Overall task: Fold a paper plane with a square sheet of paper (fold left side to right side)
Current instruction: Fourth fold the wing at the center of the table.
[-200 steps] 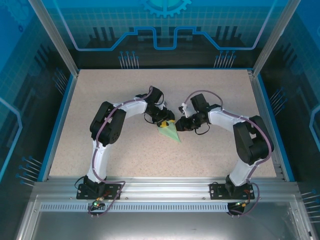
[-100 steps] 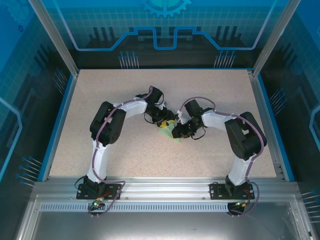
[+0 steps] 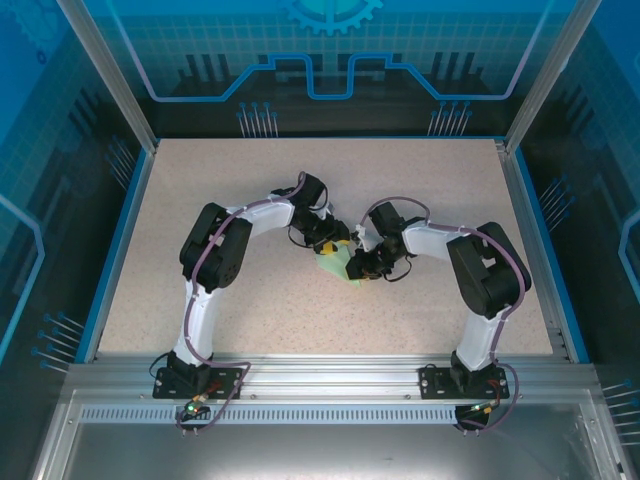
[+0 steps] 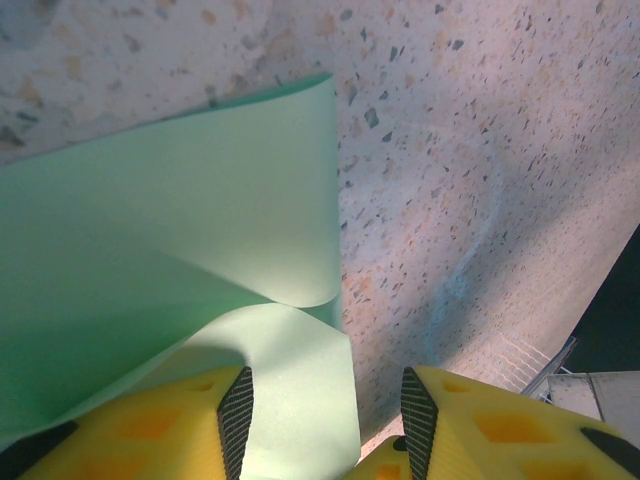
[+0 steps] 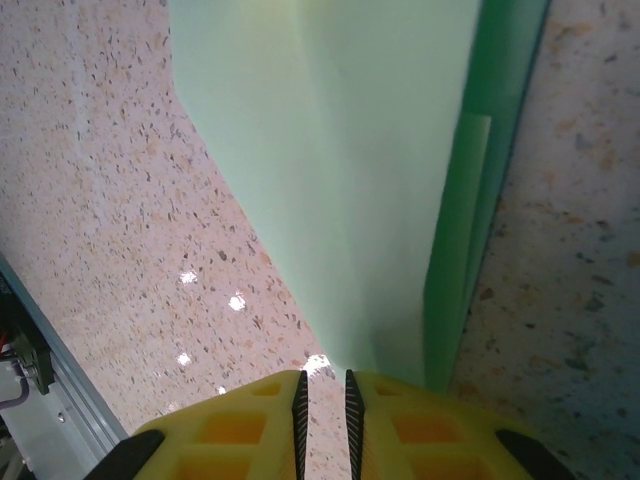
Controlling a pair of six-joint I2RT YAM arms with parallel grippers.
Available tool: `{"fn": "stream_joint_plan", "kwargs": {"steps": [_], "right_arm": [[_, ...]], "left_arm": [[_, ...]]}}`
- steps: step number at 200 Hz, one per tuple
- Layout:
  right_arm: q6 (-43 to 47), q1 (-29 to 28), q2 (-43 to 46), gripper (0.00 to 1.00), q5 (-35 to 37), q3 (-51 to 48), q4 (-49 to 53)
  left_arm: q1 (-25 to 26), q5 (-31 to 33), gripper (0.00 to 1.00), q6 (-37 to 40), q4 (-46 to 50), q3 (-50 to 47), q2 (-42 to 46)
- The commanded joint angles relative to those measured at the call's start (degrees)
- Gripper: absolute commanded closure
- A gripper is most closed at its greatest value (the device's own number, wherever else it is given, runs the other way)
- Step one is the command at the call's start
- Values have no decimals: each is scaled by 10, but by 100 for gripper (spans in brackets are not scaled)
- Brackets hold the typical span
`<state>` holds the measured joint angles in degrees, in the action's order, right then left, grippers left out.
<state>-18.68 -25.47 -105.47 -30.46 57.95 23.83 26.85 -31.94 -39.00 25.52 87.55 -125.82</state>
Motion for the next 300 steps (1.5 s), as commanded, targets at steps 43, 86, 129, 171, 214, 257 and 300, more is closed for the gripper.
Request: {"fn": "stream_joint_plan", "kwargs": {"steps": [43,86,129,171,214,257,300], "right_arm": [[6,-3,-20,81,-2,-13,39],[6,-4,-20,82,4,-33,45],[0,-2,-11,84,14,-54,58],[-6,7,12,84,15,-92,71],[4,18,38,84,17,-130,91],[11,34,92,85,9,-130,122],[-26,42,131,85,-36,-59,89]], "left_arm": [[3,39,52,10,40,-25,-16],[2,41,52,9,40,-25,-17],[0,45,52,10,43,-26,-17],[-3,49,52,10,42,-29,-18],[-4,49,52,10,40,-31,-19],[-4,46,52,10,37,-31,-18],[-3,44,52,10,37,-29,-16]]}}
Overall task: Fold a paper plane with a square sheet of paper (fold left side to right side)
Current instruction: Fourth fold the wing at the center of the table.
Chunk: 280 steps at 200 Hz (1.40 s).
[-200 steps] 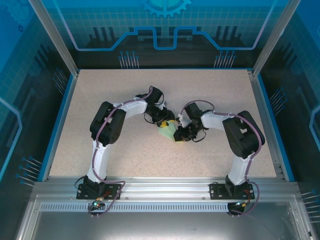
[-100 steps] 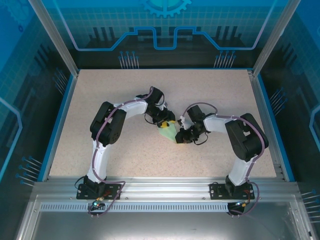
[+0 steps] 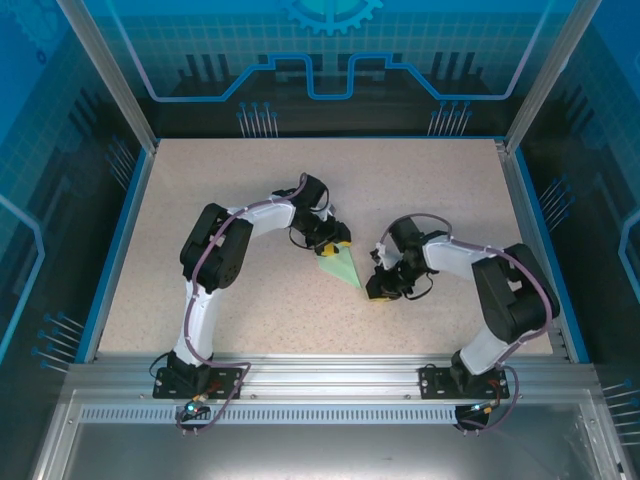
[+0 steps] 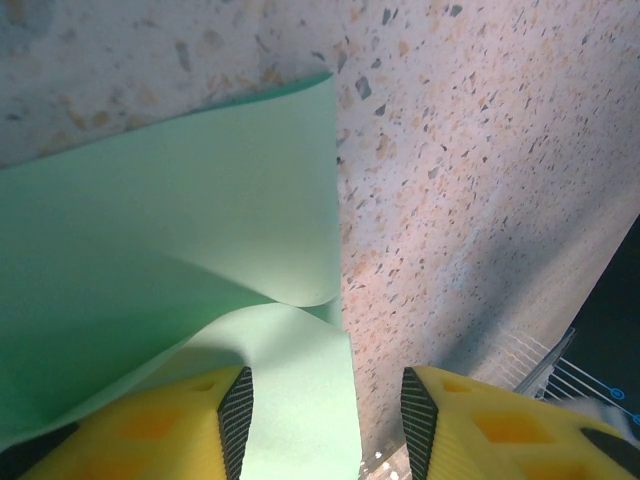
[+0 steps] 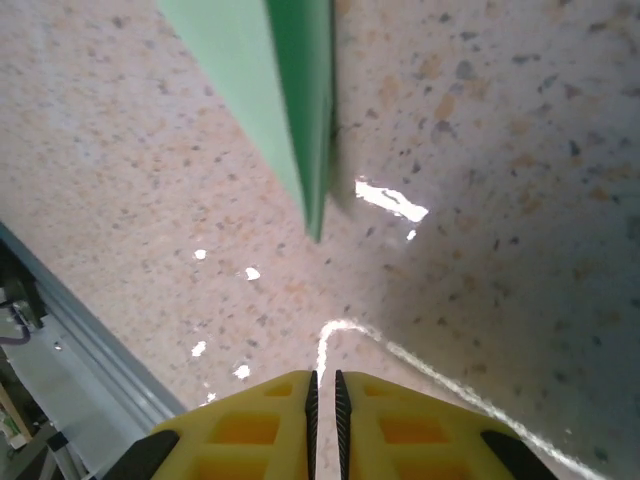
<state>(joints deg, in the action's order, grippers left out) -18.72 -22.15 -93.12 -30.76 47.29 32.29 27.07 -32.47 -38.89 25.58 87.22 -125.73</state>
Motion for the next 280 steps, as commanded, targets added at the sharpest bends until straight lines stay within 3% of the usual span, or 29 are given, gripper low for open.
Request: {"fn": "stream_joint_plan", "kwargs": {"steps": [1,64,127,243,280], "right_arm": [[-27,8,6,85,-34,49,3],[-86,-26,-114,86,-8,118,-71],[-78,-26,-160,87,59,117,-8],[-81,-21,-165,88,73,80,-8],[-79,-21,-166,88,64,84,-19]], "left_arm": [[-5,49,52,9,37,-25,-17],[-5,47,52,9,37,-28,-12],[-15,52,48,25,58,-4,-13],[-119,63,45,91,122,121,-88],[-157,55,43,122,132,137,-76]]}}
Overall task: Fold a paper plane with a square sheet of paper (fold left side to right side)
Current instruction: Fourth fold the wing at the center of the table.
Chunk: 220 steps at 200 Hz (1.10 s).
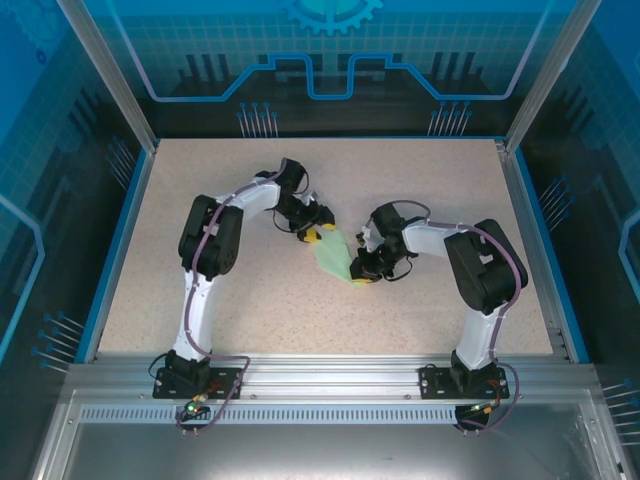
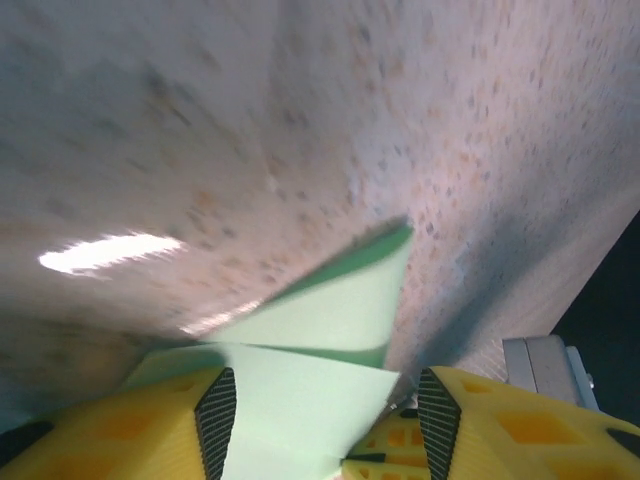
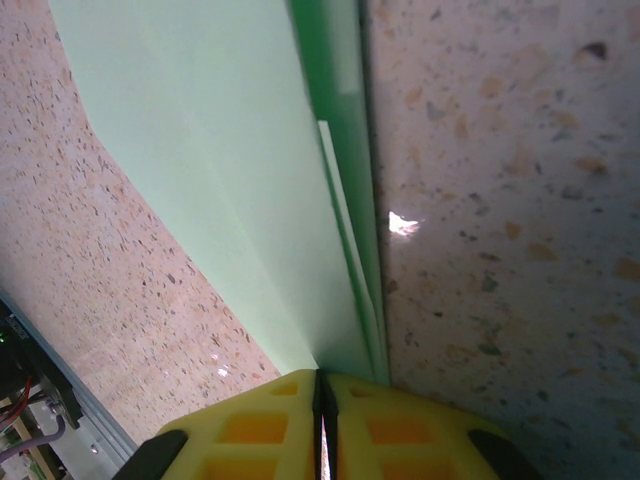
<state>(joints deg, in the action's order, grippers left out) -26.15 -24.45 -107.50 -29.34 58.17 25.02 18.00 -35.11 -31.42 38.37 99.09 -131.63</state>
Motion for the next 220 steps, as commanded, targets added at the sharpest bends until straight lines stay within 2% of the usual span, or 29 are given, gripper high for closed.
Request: {"fn": "stream_joint_plan", "kwargs": {"steps": [1,39,59,89,122,164,220], "right_arm": [[-4,2,-22,88,50,-25,54],[-3,3,-27,88,52,-22,50],[-3,4,-25,89,53,-25,47],[-2,5,-26,89,58,-29,44],[0,6,-27,90,60,-33,43],[0,6,-31,91,56,-33,41],[0,6,-34,91,59,-32,41]], "left_arm": [[-67,80,43,48,4,19,-16],[-85,64,41,73,29,35,33],[-79,47,41,62,15,-2,80],[-28,25,43,31,-39,-97,160],[44,20,51,-34,-116,-191,217],[99,8,64,-109,-215,-254,199],[121,-12,75,-111,-204,-214,149]]}}
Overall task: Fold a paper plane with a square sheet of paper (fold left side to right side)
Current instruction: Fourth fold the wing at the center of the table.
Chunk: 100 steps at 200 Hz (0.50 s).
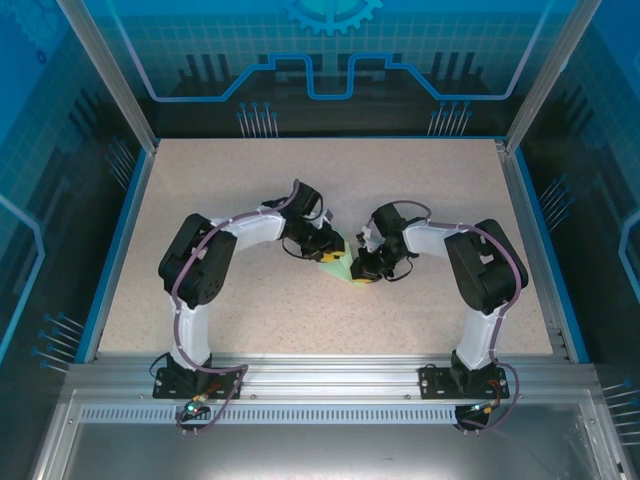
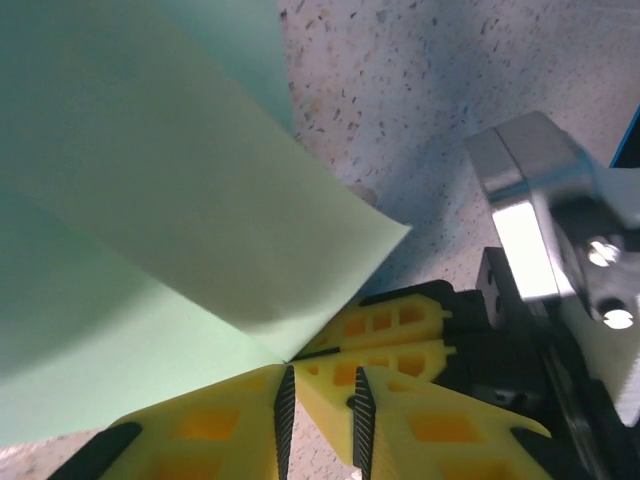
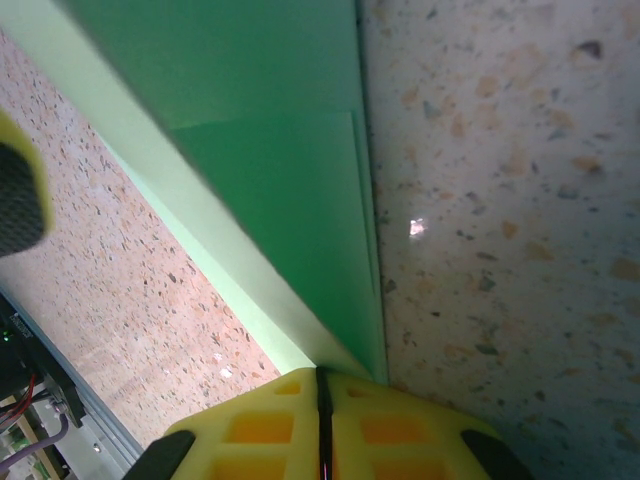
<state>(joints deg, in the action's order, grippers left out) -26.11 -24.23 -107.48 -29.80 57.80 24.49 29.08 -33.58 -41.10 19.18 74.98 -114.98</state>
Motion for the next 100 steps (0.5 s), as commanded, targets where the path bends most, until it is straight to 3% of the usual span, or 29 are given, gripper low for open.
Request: {"fn": "stream_joint_plan", "kwargs": {"steps": [1,100], "right_arm": [[-1,3,-34,91,63,-28,47],[-1,4,-39,92,64,-30,47]], "left_arm": [[10,-27,75,-14,-12,28,-18],[26,-40,81,-28,-4,37,-60]]}}
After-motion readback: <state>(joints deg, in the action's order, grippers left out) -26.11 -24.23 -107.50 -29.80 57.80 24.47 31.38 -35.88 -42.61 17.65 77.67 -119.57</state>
